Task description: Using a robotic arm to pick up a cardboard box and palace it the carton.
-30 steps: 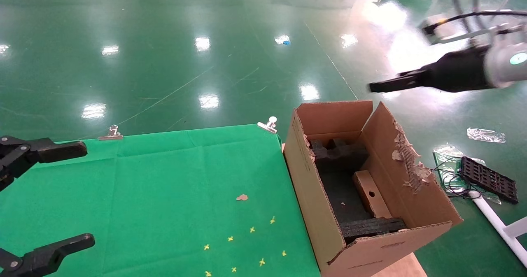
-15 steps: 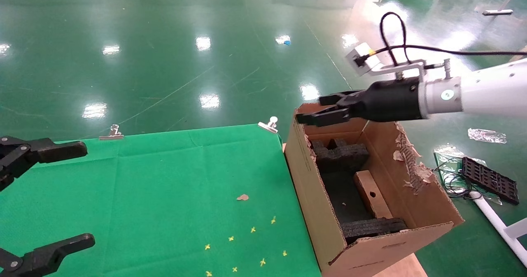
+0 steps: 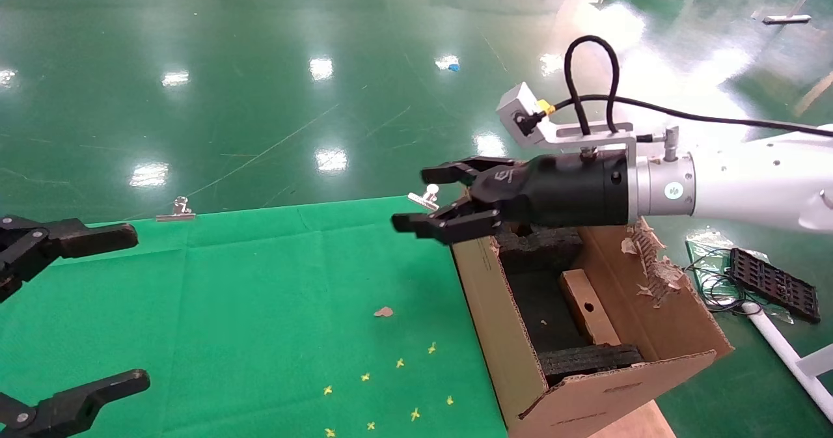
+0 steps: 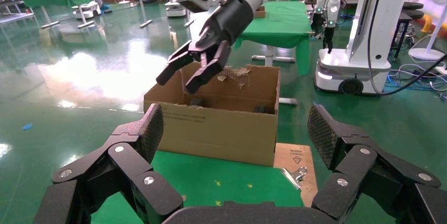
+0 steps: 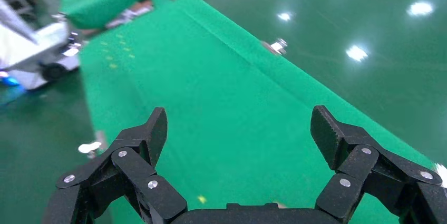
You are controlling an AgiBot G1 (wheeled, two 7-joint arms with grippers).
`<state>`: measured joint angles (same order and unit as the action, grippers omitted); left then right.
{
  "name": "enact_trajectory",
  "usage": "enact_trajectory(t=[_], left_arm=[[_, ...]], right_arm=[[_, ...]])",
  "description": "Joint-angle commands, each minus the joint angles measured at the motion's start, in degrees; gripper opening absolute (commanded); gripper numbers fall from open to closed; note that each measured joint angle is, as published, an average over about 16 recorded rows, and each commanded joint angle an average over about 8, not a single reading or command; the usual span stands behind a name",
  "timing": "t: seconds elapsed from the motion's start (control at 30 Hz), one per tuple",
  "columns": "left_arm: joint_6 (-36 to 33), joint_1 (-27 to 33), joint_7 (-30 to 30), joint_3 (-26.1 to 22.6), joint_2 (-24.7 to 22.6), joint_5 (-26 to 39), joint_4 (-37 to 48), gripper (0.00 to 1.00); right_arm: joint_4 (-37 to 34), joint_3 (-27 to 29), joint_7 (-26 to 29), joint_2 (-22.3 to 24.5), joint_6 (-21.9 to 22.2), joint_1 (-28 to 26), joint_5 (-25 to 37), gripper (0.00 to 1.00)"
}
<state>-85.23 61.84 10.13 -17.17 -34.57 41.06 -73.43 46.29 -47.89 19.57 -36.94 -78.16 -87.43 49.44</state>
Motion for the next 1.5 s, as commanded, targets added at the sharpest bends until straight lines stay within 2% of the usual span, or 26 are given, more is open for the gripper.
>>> enact_trajectory(t=[0.03,0.7,0.9,1.03,1.5], left_arm=[[0.0,0.0,0.0,0.0,0.0,0.0,0.0,1.0],[0.0,0.0,0.0,-0.1,0.0,0.0,0.0,1.0],[0.0,0.0,0.0,-0.1,0.0,-0.1,0.0,1.0],[0.0,0.0,-0.1,-0.1,0.0,-0.1,0.0,1.0],[0.0,0.0,0.0,-0.1,0.0,-0.1,0.0,1.0]], right_arm=[[2.1,2.4,-0.7,0.1,-0.6,2.0,-0.6,1.0],[23.4,27.4,-7.6,1.6,-6.5,22.2,-6.5,1.0],[28.1,32.9,-9.0,2.0,-7.8,26.7,-7.8,1.0],[29.4,34.5,-9.3,2.0,-8.1,28.0,-8.2,1.0],[28.0,32.8,-9.0,2.0,-7.8,26.6,-7.9,1.0]])
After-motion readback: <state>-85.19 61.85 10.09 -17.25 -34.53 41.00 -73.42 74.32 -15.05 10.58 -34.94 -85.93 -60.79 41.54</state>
